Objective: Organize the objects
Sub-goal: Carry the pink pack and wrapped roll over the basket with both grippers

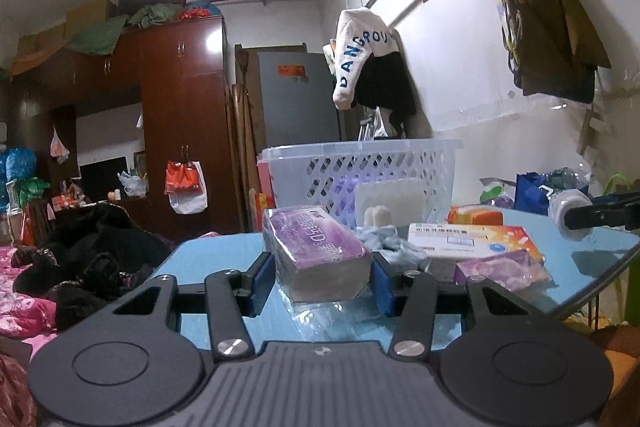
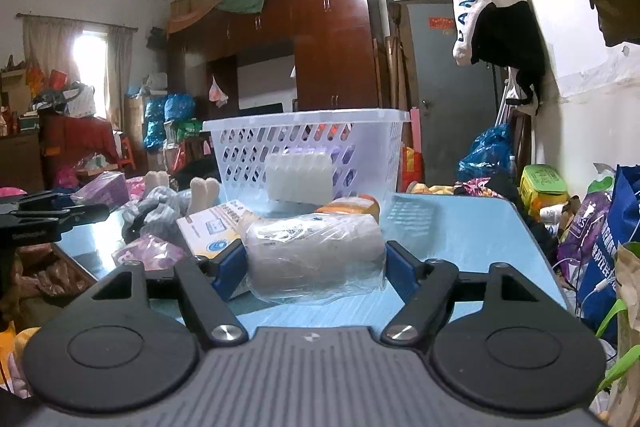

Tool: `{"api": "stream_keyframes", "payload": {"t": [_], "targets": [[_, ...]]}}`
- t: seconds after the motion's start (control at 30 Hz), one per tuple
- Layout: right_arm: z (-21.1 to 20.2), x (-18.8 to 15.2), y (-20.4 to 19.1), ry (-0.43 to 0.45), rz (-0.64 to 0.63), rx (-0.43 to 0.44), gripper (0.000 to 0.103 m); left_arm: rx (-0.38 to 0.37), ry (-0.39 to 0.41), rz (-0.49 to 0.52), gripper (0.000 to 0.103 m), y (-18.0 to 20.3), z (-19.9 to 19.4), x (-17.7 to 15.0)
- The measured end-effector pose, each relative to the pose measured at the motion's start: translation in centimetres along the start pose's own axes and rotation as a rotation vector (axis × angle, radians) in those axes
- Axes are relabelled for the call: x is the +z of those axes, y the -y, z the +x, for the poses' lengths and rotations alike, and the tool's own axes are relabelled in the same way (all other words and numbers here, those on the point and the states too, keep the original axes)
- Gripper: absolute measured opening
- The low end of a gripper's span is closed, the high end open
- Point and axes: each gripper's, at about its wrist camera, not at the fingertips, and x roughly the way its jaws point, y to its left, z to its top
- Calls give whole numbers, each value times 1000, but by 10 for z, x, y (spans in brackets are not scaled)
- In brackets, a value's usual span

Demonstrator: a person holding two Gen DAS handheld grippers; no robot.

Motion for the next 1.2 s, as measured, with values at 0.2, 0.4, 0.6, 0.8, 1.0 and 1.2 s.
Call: {"api": "stream_keyframes", "payload": {"t": [0.2, 0.4, 0.6, 0.8, 1.0, 1.2], "targets": [[3, 23, 2, 48, -32, 5, 76, -4, 59, -37, 54, -8, -4, 18], [29, 78, 6, 87, -81, 19, 76, -54, 81, -24, 54, -17, 15, 65], [106, 143, 13, 8, -108, 36, 76, -127, -20, -17, 54, -18, 98, 138], [177, 166, 39, -135, -39, -34, 76, -107, -228, -29, 54, -19, 198, 169], [184, 154, 37, -174, -63, -29, 76, -97, -341, -31, 54, -23, 237, 153], [187, 149, 34, -191, -67, -12, 76, -88, -360, -36, 54, -24, 242, 147]]}}
